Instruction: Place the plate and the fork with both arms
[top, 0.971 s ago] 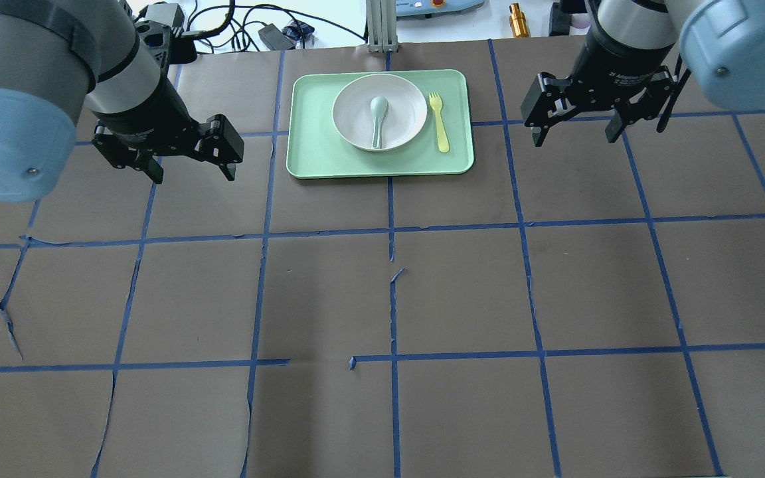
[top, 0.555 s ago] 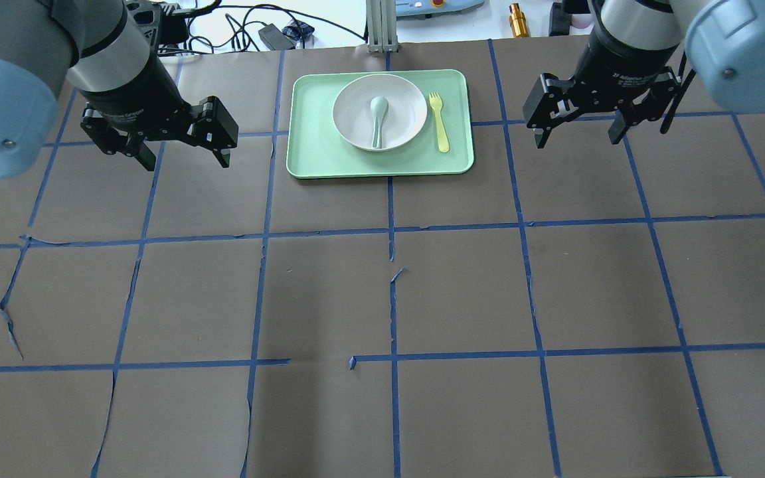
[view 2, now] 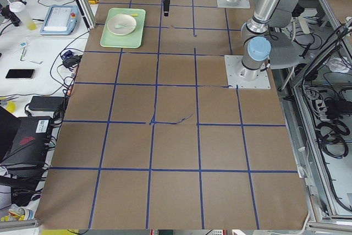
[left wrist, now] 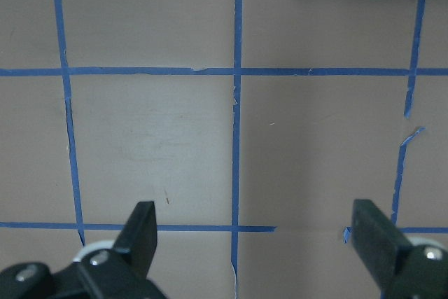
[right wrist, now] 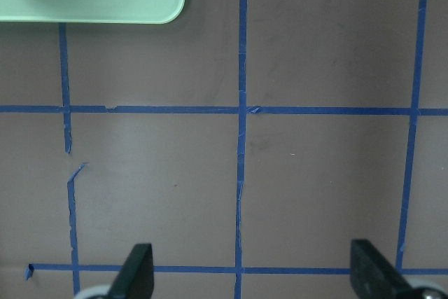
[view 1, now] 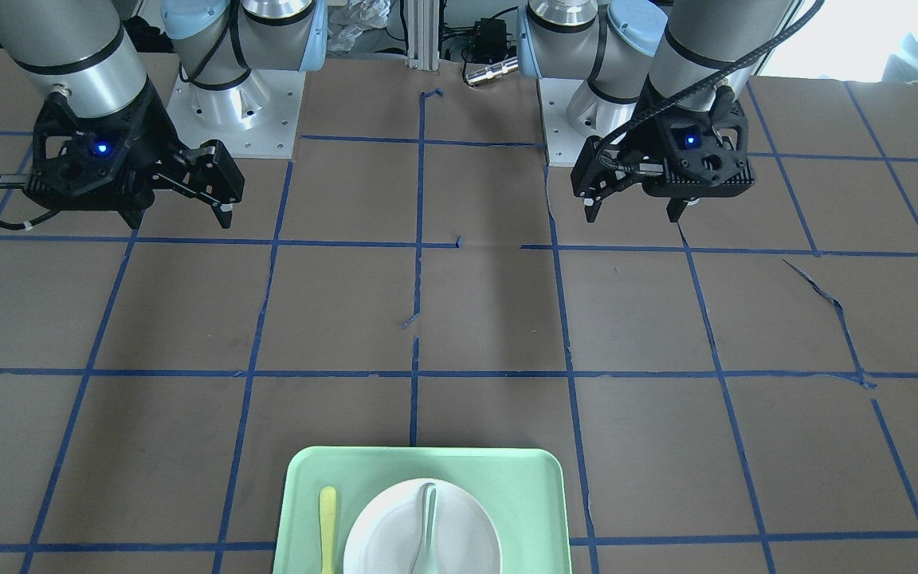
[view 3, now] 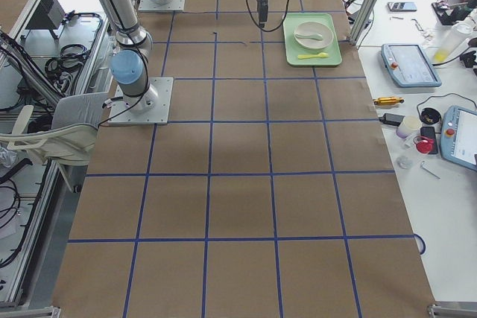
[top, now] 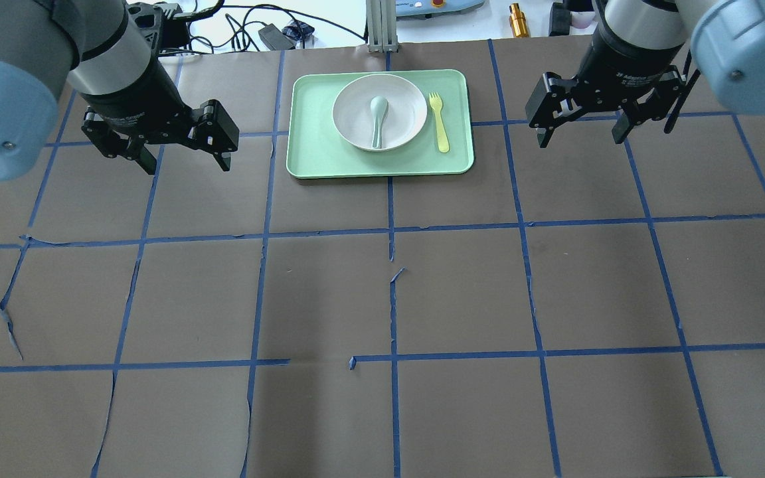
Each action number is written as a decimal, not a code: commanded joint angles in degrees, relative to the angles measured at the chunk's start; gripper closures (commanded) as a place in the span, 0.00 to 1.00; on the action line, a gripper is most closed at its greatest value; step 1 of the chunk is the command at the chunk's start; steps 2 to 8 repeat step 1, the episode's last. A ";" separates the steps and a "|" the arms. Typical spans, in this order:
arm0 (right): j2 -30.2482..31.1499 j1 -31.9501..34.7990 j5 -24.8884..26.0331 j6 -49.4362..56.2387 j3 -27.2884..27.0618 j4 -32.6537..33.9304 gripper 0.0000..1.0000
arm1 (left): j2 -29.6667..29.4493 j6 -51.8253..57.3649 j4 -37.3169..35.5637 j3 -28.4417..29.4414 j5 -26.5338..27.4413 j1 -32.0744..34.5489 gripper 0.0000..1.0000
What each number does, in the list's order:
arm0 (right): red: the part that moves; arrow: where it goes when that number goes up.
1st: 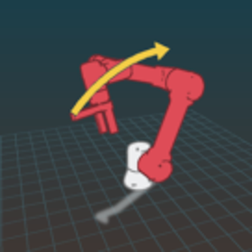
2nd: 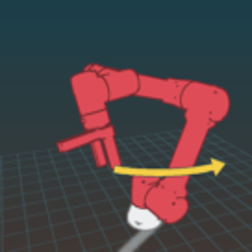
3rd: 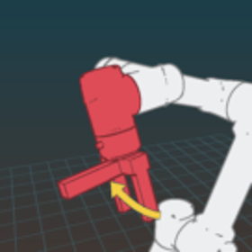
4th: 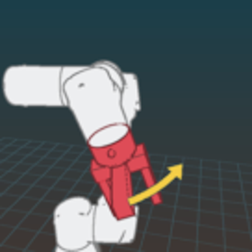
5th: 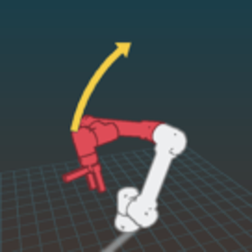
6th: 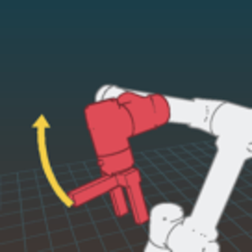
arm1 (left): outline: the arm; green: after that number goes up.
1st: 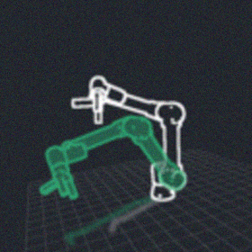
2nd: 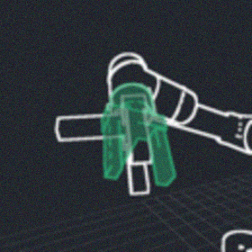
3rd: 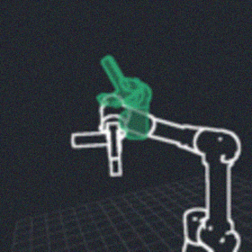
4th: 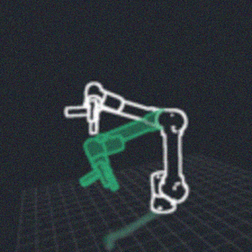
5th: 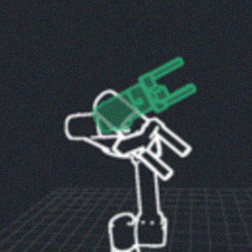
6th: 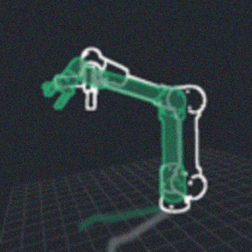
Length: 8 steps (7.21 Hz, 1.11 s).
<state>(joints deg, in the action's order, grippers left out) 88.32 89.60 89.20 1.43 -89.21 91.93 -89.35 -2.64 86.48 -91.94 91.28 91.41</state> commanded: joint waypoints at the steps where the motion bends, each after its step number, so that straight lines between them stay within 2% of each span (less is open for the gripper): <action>1: 0.01 -0.04 0.01 -0.20 0.00 0.00 0.00 | -0.04 0.00 0.00 -0.08 -0.05 0.00 0.00; 8: 0.01 -0.04 0.01 -0.20 0.00 0.00 0.00 | -0.04 0.00 0.00 -0.08 -0.05 0.00 0.00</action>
